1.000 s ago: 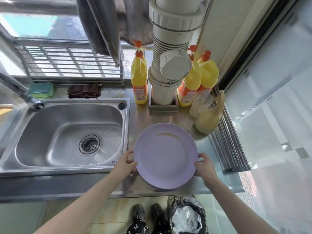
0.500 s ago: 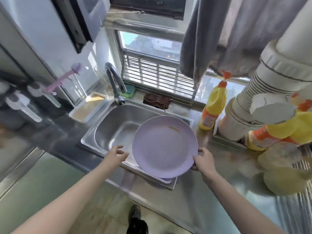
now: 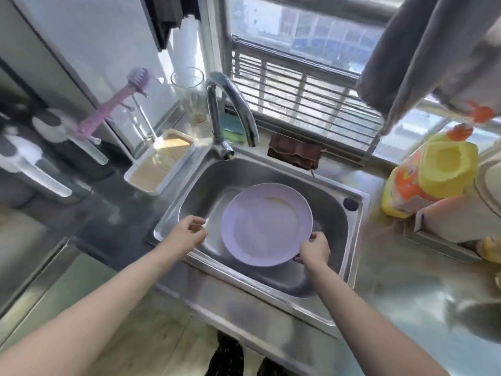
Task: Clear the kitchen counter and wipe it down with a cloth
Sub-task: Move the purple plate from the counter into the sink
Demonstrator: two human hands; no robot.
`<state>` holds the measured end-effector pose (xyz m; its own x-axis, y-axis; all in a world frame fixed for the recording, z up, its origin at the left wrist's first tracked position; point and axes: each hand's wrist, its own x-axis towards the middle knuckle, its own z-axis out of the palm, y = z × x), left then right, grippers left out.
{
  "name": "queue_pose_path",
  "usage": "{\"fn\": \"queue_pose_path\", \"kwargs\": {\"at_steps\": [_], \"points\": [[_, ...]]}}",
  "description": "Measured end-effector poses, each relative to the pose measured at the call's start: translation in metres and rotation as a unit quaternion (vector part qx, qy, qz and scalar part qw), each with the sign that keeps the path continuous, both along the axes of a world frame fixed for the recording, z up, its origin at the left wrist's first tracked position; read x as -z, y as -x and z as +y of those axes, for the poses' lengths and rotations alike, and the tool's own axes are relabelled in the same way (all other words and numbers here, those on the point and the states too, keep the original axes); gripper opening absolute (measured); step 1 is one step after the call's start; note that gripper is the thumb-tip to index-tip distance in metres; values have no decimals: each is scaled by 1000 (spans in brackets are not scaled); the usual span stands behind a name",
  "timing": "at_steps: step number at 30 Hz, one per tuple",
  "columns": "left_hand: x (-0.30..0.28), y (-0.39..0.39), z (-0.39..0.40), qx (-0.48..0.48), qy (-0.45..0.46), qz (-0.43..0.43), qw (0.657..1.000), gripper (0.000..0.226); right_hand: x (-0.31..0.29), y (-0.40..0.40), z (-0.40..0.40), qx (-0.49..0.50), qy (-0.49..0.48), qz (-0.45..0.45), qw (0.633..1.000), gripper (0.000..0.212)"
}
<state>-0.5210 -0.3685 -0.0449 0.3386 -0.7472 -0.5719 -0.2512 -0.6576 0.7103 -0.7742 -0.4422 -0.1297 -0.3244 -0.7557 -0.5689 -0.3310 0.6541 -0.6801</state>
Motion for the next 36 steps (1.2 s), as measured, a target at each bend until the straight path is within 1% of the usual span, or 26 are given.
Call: {"fn": "queue_pose_path", "kwargs": {"at_steps": [3,6,13,15,19,21,24,25,27,29,30,33,36], "points": [[11,-9,-6,11,-4,6,1000,29,26,-13,-1,12,-25,27,999,14],[21,-15,-12,16,-9,22,1000,27,47,-22,0,22,-43,33,998,14],[37,-19,-19,13,-11,54,998,20,68,-31,-2,37,-77,34,996,13],[41,-19,-19,13,-13,56,998,20,82,-29,-5,31,-91,22,995,14],[47,-21,-16,5,-12,69,998,19,83,-28,-5,25,-118,-7,993,18],[50,-22,-14,-2,-13,80,997,26,82,-28,-5,35,-127,-29,991,20],[53,-23,-12,-10,-11,86,996,21,87,-28,-2,61,-142,-70,986,25],[53,-22,-12,-10,-11,87,996,22,93,-26,-1,66,-148,-69,984,24],[50,-21,-11,-9,-14,87,996,33,95,-23,1,36,-149,-31,988,17],[47,-18,-12,-11,-10,88,996,39,83,-20,1,-11,-147,25,989,15],[47,-17,-12,-11,-6,86,996,37,75,-19,1,-34,-146,42,988,20],[46,-15,-13,-15,10,69,997,22,54,-17,-6,-97,-126,61,985,36],[36,-14,-9,-28,18,59,998,26,29,-19,-15,-183,-81,67,978,41]]}}
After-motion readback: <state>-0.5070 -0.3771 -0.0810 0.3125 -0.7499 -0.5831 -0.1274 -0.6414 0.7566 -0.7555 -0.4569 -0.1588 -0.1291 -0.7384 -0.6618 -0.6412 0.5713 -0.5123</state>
